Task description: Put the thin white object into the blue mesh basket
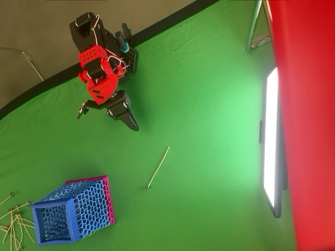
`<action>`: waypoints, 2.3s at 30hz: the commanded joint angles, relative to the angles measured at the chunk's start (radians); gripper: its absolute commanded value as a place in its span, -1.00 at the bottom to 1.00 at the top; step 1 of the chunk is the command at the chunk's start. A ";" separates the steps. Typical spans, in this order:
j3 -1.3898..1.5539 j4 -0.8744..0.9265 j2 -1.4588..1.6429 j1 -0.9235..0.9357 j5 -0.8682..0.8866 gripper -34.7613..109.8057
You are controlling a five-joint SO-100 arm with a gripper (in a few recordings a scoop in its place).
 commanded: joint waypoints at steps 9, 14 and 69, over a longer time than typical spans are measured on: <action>-0.006 -0.149 -0.115 0.005 -0.038 -0.51; -0.077 -0.209 -0.247 0.011 -0.040 -0.51; -1.517 -0.006 -1.919 0.164 -0.233 -0.40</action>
